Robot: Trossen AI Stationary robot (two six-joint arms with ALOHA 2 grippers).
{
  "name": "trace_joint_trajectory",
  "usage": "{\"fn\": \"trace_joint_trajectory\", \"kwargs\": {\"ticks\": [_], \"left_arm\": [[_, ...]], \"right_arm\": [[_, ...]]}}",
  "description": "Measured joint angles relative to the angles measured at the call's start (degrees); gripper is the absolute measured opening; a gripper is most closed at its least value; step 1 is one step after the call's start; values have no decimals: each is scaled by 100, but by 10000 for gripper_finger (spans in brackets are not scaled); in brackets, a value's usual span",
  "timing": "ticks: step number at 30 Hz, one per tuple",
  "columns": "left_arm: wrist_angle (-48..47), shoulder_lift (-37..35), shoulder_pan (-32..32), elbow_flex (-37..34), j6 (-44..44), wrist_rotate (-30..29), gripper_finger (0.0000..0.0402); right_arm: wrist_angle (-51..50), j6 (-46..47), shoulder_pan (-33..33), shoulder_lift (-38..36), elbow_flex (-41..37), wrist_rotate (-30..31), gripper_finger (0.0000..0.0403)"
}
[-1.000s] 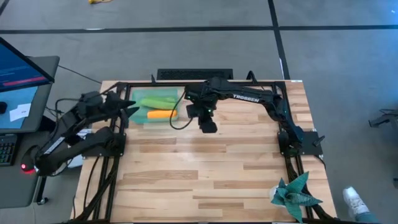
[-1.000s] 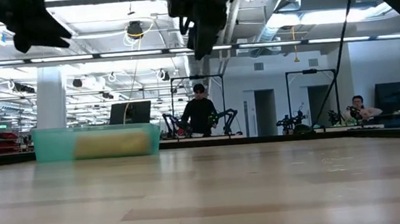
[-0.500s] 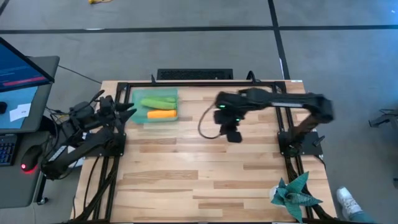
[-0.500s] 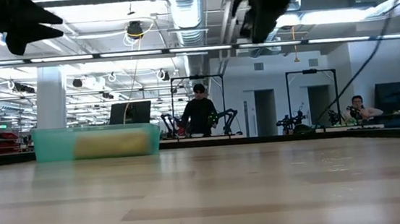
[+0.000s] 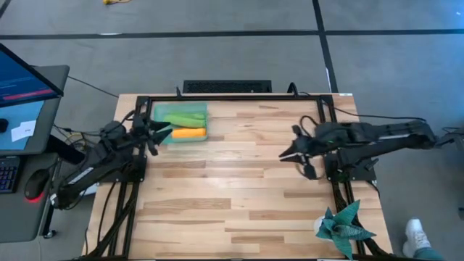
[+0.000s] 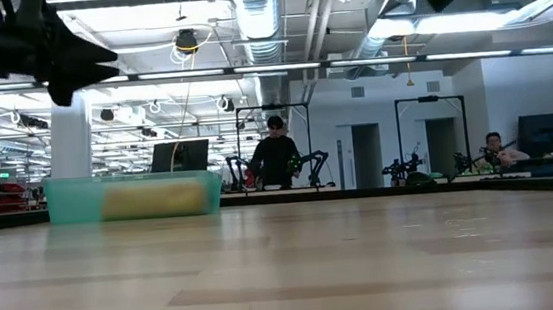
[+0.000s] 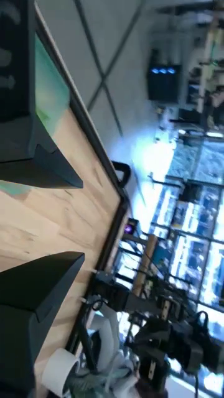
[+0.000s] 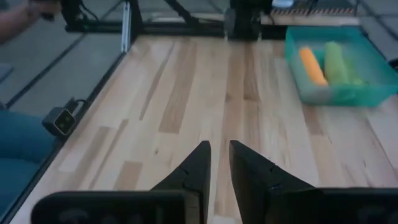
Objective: Roll microfiber towels into tight, uniform cylinder then place into a basket
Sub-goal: Return to Home Position
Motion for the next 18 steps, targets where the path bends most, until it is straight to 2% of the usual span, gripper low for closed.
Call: {"fn": "trace_joint_trajectory", "kwargs": {"ticks": [9,13,18], "left_arm": [[1658,-4,-488,-1036,7,247,167],[1825,1,-842,-1341,175,139,167],[1678,0,-1380,-1341,447,-334,166]], "right_arm": [[266,534,707,-1823,-1084,1081,79],[322,597,971,-2502,-1418,1823,79],[422,743,1263,-3167,-2002,2515,79]]}}
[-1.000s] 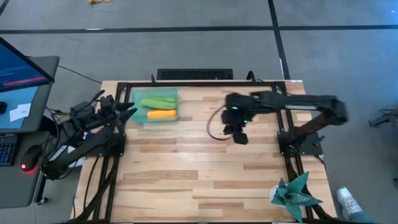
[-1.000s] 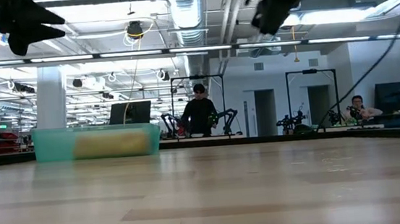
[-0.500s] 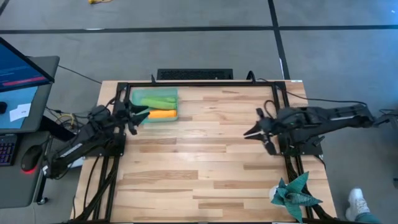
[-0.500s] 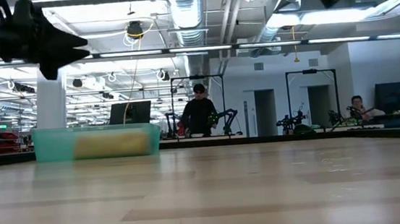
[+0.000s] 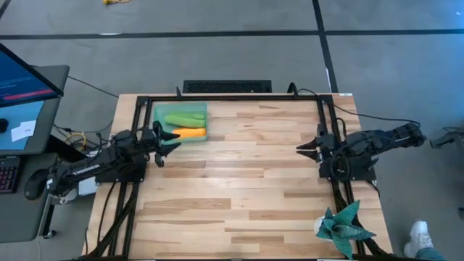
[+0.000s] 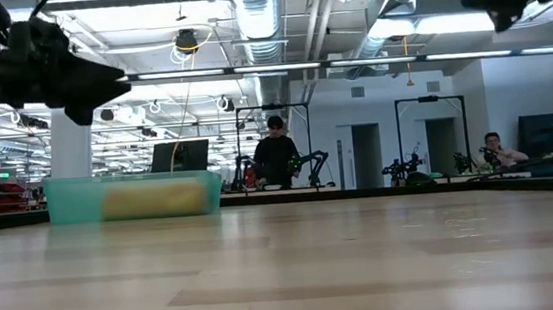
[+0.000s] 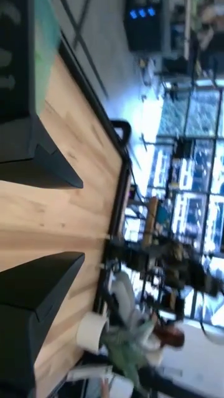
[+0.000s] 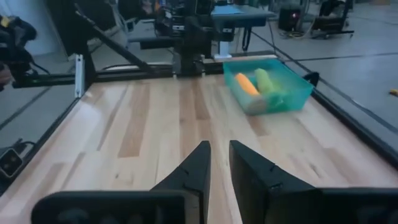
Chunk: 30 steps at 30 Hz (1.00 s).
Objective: Roll microfiber towels into tight, uniform cylinder then place into a basket
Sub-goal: Return to Home Position
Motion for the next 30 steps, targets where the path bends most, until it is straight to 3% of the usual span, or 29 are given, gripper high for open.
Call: {"fn": "trace_joint_trajectory", "kwargs": {"ticks": [5,15,23,30], "left_arm": [[146,0,-596,-4,217,-60,140],[109,0,-1772,-11,651,-497,8],[87,-2,-2222,-19,963,-1278,1],[-86,-2,-2254,-22,1162,-1387,2]], "right_arm": [[550,142,190,-421,-760,99,79],[1843,225,203,-593,-2046,371,79],[2338,271,212,-510,-2424,356,79],[2421,-16,199,-521,-2424,363,79]]}}
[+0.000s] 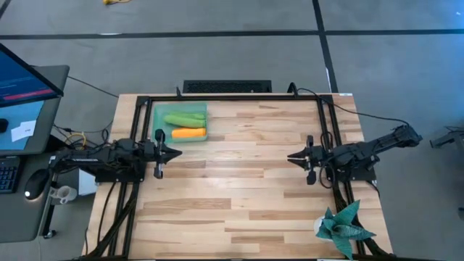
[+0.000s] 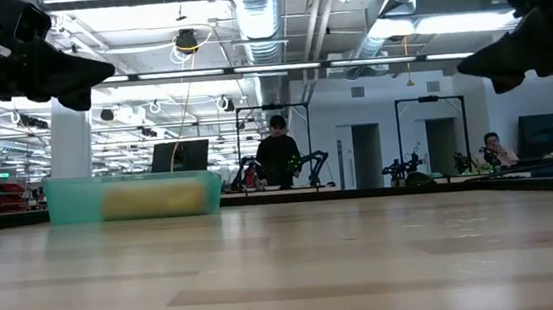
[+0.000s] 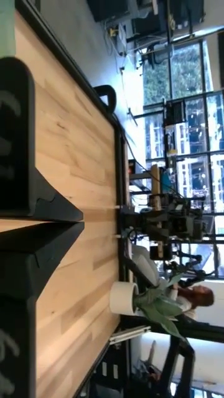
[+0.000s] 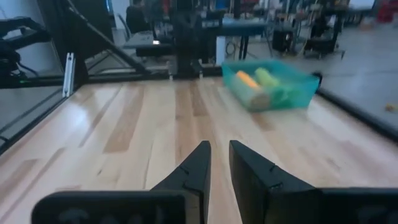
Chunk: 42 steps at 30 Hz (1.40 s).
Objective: Roll microfiber towels into tight, uniform cylinder then place into a basket
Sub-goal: Return to Home Position
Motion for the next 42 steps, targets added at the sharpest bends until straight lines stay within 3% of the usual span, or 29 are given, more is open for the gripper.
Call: {"fn": "trace_joint_trajectory", "kwargs": {"ticks": [10,18,42], "left_arm": [[-97,0,2,34,236,-520,1],[56,4,2,82,356,-390,1],[-238,-2,9,90,-410,-577,1]], "right_arm": [[34,-594,-250,-418,2,42,79],[-453,-641,-377,-1189,66,24,79],[-460,-334,-379,-697,66,2,79]]}}
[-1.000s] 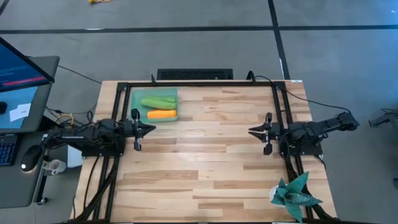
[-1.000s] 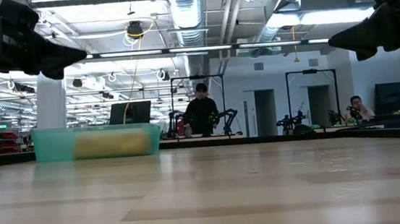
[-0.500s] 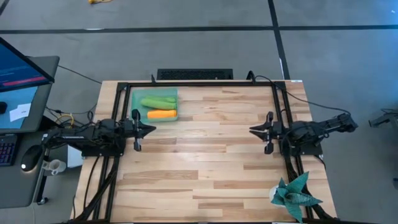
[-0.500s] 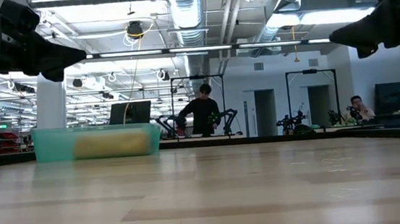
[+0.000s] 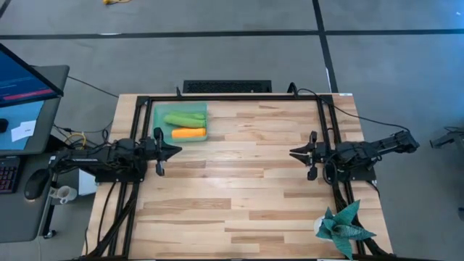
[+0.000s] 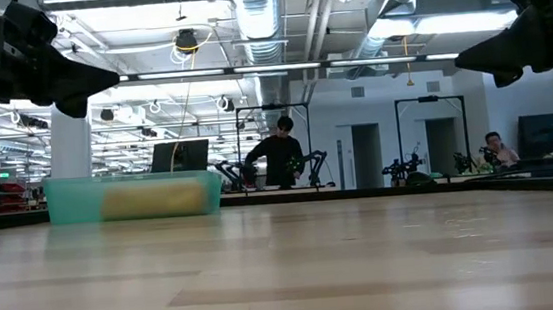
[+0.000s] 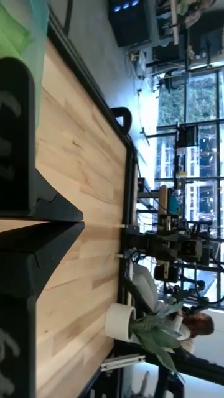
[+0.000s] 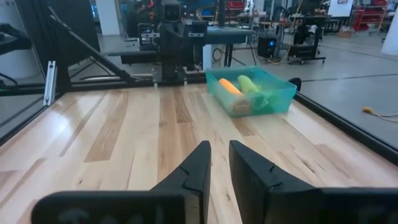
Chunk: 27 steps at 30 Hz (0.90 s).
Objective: Roll microfiber towels into tight, uniform cylinder then place into a basket
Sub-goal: Return to Home Position
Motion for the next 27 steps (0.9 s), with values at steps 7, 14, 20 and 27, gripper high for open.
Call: {"fn": "trace_joint_trajectory", "kwargs": {"ticks": [7,14,20,27], "left_arm": [[-108,4,0,22,-293,5,1],[-183,4,0,35,-251,9,1],[-202,4,0,37,-276,9,1],[-212,4,0,38,-283,10,1]], "right_arm": [[-2,0,0,0,0,-2,79],[-2,0,0,0,0,-2,79],[-4,0,0,0,0,-2,79],[-4,2,0,0,0,-2,79]]}}
